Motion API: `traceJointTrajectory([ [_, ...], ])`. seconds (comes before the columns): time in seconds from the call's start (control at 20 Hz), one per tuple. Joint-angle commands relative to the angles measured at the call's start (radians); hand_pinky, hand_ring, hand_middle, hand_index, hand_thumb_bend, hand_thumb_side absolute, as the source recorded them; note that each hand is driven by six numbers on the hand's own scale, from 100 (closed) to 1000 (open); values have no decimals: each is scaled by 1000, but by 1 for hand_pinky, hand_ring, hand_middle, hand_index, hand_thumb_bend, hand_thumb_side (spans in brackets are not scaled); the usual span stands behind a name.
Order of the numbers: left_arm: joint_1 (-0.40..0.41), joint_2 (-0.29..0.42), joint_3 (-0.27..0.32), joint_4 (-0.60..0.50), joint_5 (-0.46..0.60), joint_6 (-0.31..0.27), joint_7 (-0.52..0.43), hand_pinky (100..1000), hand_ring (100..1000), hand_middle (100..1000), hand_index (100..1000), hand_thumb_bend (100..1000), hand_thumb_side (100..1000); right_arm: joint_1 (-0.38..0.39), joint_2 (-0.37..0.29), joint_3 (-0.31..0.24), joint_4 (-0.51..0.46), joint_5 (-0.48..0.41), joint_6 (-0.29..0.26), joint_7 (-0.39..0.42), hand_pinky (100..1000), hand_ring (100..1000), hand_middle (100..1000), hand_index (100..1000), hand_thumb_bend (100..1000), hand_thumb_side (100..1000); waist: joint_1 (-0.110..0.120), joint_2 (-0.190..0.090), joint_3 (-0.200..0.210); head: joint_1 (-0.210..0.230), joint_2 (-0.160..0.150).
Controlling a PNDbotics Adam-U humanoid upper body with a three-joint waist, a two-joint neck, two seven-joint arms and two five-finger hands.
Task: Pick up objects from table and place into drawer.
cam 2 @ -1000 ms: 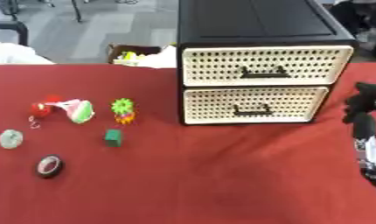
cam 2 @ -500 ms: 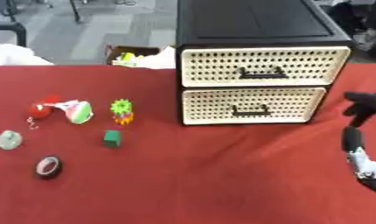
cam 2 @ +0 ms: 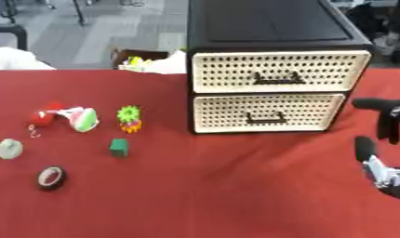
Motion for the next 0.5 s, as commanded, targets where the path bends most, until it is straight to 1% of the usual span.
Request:
traceJointTrajectory([
  [0.05, -7, 27, -4, -18, 5, -2, -6, 448, 503, 593, 712, 100, 849, -27, -79, 5, -14, -14, 23, 11, 120, 100, 141, 787, 100, 774, -2, -18, 2, -6, 4],
  [0.1, -7, 27, -4, -18, 6, -2, -7, 448, 503, 593, 712, 100, 849, -37, -90, 9, -14, -22, 29, 15, 100, 100, 100, 781, 100, 773, -2, -19, 3, -7, 4],
  [0.3, -5, 28, -7, -18, 8, -2, -10, 448, 503, 593, 712, 100, 849, -85, -127, 25, -14, -88, 66, 33, 100, 100, 100, 759, 100, 778, -3, -20, 6, -12, 6],
  [0.4, -5, 28, -8, -18, 8, -2, -12, 448, 503, 593, 712, 100, 849, -110, -142, 29, -14, -125, 85, 52, 100, 100, 100, 747, 100, 751, -3, -21, 8, -14, 7],
  [0.45, -5, 28, -8, -18, 9, -2, -12, 448, 502, 593, 712, 100, 849, -119, -147, 29, -14, -138, 89, 63, 100, 100, 100, 768, 100, 671, -3, -22, 8, -14, 8],
  [0.5, -4, 28, -8, -18, 9, -2, -12, 448, 502, 593, 712, 100, 849, -131, -156, 29, -14, -141, 93, 84, 100, 100, 100, 774, 100, 686, -4, -23, 10, -15, 8],
])
